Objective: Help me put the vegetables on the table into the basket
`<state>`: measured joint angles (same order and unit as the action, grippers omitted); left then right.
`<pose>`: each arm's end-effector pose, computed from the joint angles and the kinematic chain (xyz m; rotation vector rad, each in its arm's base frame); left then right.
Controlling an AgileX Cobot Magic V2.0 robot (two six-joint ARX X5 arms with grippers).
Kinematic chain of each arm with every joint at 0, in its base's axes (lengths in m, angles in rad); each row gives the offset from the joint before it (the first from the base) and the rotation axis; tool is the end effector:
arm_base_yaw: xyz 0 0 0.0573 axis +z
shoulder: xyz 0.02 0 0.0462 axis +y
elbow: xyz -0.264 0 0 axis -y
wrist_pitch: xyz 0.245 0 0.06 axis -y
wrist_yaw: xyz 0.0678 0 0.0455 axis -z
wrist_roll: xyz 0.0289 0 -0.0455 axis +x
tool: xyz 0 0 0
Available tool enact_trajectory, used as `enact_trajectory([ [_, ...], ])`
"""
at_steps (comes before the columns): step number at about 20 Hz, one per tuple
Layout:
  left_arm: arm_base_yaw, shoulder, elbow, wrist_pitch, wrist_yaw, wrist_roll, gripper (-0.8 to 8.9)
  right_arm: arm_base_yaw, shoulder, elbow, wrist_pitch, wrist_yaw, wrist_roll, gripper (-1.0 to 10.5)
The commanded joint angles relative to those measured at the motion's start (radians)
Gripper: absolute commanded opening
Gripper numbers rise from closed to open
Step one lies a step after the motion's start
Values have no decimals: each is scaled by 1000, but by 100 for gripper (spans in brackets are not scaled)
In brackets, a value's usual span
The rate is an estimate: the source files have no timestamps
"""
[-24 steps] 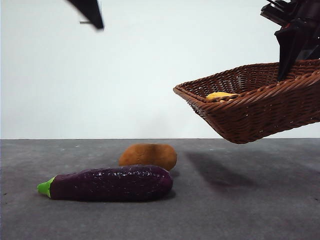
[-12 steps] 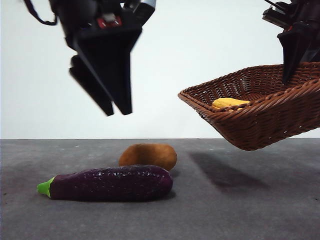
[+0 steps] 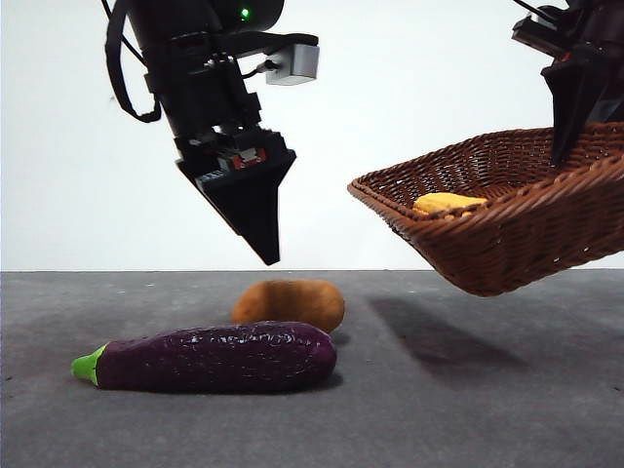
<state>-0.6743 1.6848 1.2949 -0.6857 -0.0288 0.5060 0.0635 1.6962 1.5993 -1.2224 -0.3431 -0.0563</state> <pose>0.2703 -0.2150 0.2431 0.8205 0.8703 -0.8412 0.3250 0.0304 0.3094 0.1376 1.3031 0.3821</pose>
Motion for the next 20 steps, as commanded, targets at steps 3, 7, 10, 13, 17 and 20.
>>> enact_trajectory([
  [3, 1, 50, -5, 19, 46, 49, 634, 1, -3, -51, 43, -13, 12, -10],
  [7, 1, 112, -3, 55, 23, 53, 635, 1, -3, -147, 91, -25, 20, -11],
  [10, 1, 117, -3, 129, 11, 53, 635, 1, -3, -230, 140, -24, 27, -10],
  [13, 2, 130, -3, 127, 36, 51, 635, 1, -3, -279, 173, -27, 28, -10],
  [17, 2, 159, -3, 137, 39, 45, 634, 1, -3, -276, 189, -111, 30, -10],
  [20, 6, 168, -3, 139, 36, 44, 631, 1, -3, -257, 192, -148, 31, -10],
])
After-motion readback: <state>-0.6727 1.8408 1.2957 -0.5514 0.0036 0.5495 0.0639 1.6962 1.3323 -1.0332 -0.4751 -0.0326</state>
